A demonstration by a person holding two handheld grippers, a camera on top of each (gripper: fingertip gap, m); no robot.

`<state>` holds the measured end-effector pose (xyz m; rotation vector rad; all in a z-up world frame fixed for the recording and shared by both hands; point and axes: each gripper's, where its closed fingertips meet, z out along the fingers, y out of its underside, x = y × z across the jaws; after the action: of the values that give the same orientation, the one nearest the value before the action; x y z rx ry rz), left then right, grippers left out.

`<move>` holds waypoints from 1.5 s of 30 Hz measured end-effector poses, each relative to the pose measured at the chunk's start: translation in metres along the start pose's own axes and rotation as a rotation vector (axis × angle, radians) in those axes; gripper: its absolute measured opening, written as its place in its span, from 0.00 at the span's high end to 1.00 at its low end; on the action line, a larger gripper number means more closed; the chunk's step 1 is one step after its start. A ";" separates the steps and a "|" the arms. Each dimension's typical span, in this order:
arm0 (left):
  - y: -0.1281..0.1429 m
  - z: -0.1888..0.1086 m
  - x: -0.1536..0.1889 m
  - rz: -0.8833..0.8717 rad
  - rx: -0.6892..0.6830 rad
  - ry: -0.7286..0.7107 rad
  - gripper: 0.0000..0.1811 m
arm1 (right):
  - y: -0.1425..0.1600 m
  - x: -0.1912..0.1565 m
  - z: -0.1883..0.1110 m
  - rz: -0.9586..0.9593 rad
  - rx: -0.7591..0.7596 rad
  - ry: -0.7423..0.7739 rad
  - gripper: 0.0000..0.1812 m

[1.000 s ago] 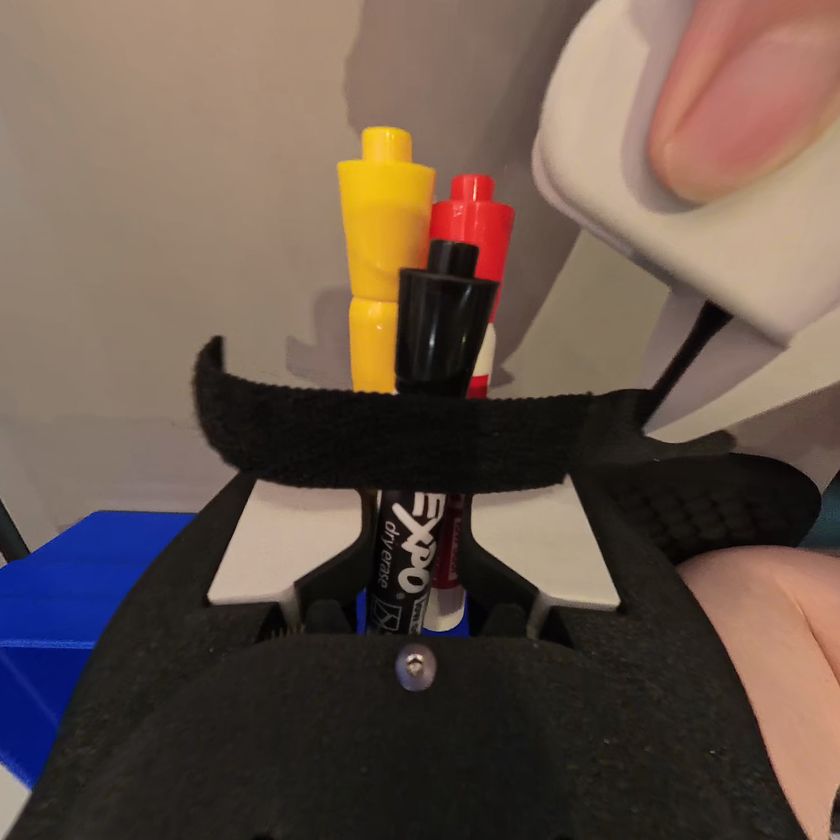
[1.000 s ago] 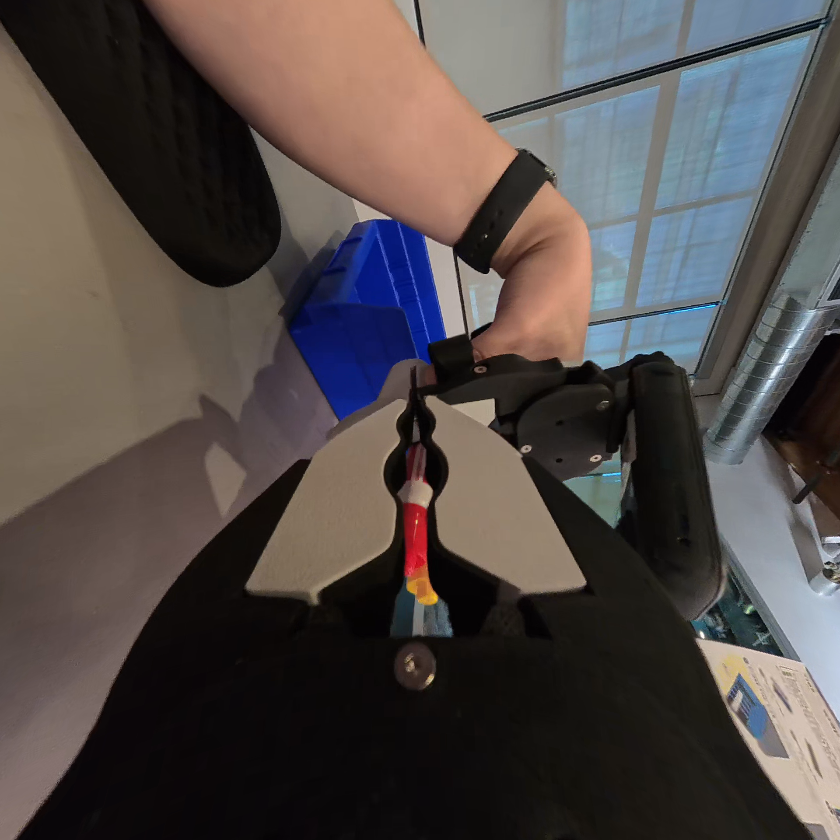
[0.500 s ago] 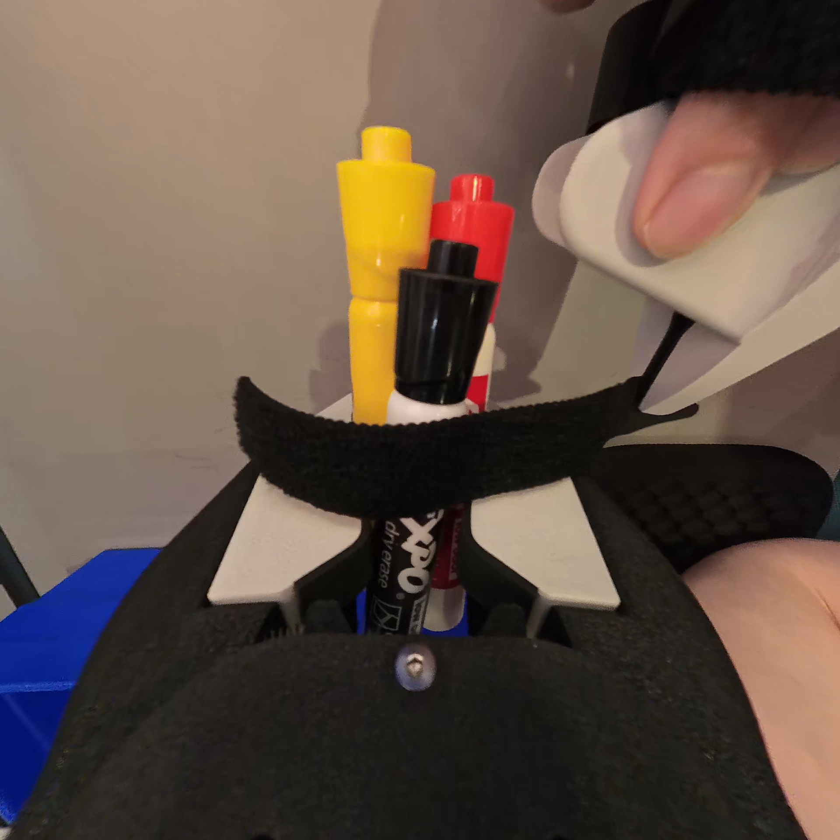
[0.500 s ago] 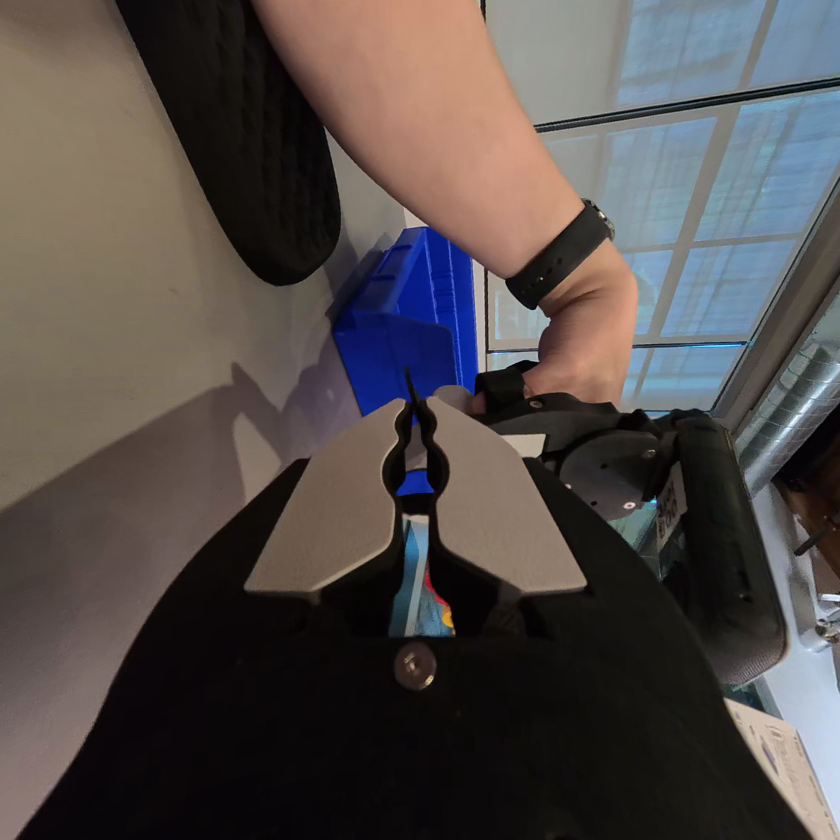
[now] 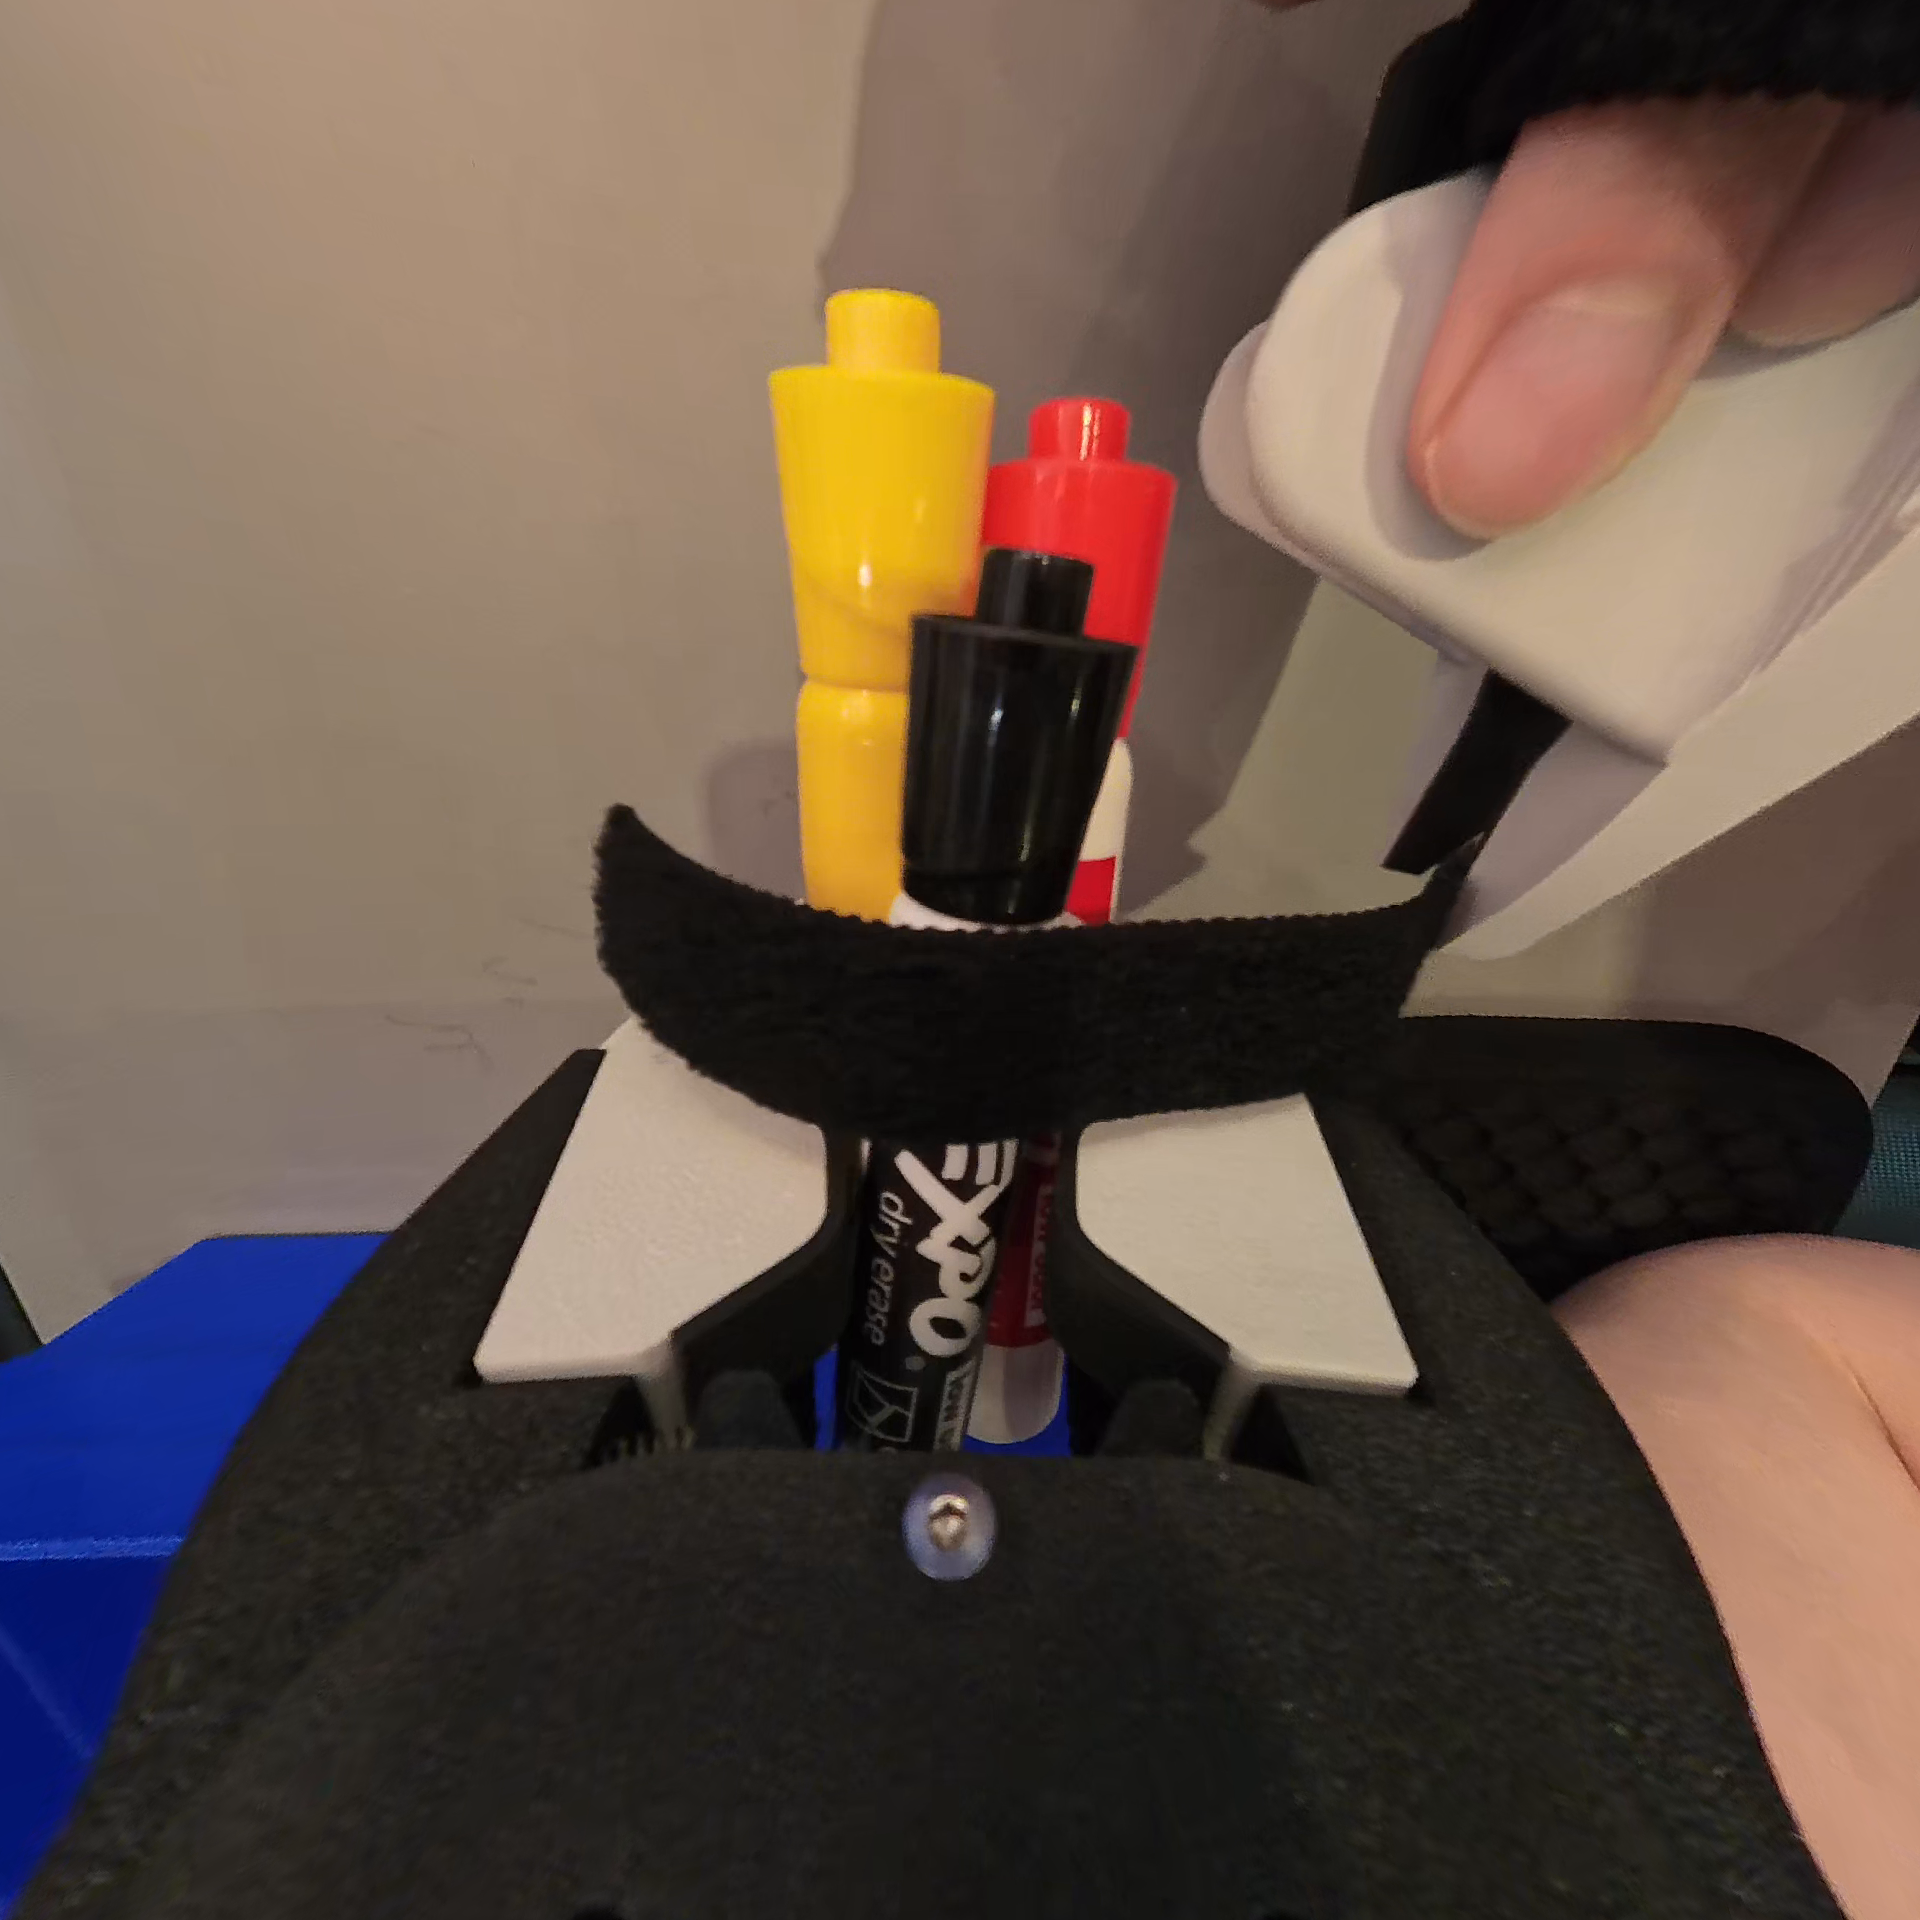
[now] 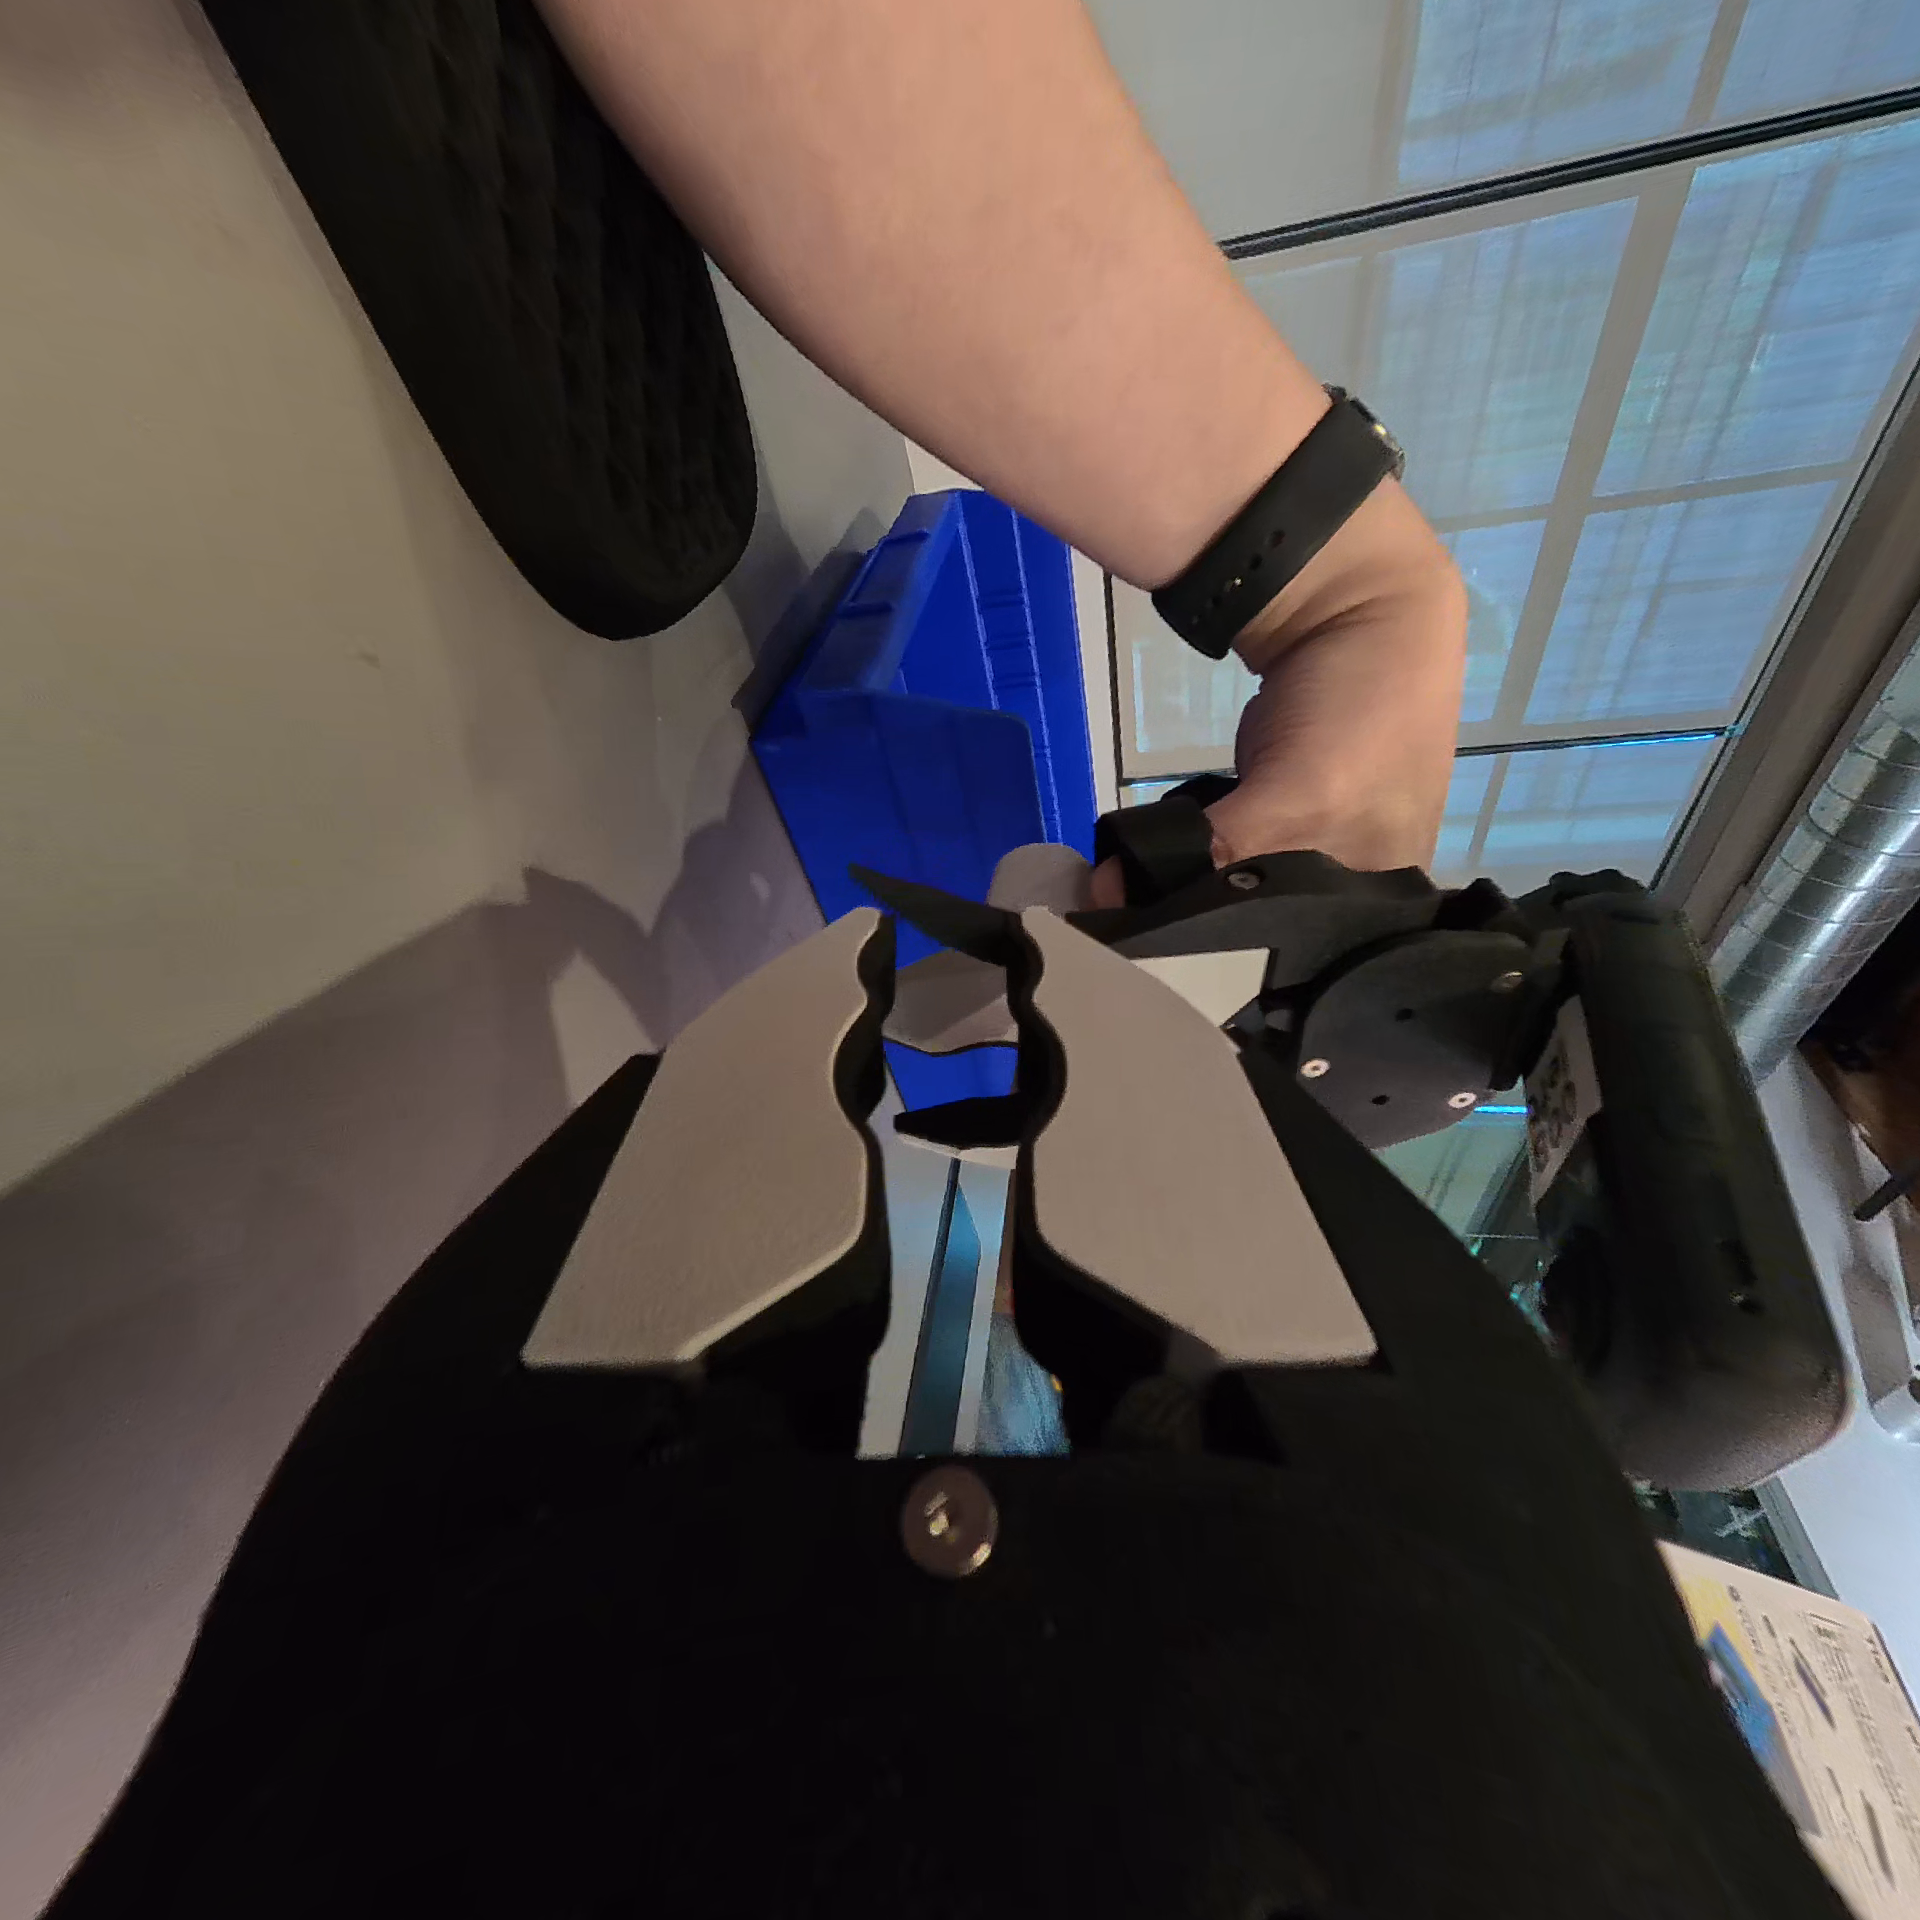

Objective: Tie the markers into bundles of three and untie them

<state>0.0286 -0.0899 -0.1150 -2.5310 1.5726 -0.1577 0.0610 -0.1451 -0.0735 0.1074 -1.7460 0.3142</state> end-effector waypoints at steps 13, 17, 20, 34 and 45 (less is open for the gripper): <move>0.002 -0.001 0.001 -0.013 -0.005 0.008 0.77 | 0.011 -0.001 0.001 0.075 -0.030 -0.025 0.77; 0.003 0.000 0.001 -0.010 -0.018 0.003 0.77 | 0.017 -0.002 0.003 0.140 -0.058 -0.050 0.75; 0.005 0.002 -0.001 -0.031 -0.035 -0.005 0.77 | 0.024 -0.005 0.005 0.209 -0.089 -0.090 0.76; 0.039 -0.034 -0.017 -0.174 0.043 -0.109 0.77 | -0.023 -0.066 0.005 0.615 0.052 -0.574 0.83; 0.026 -0.015 -0.014 -0.111 -0.011 -0.068 0.77 | -0.013 -0.026 0.012 0.918 0.097 -0.454 0.98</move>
<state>-0.0033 -0.0903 -0.1053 -2.6042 1.4135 -0.0751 0.0584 -0.1631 -0.0991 -0.6164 -2.1410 1.1071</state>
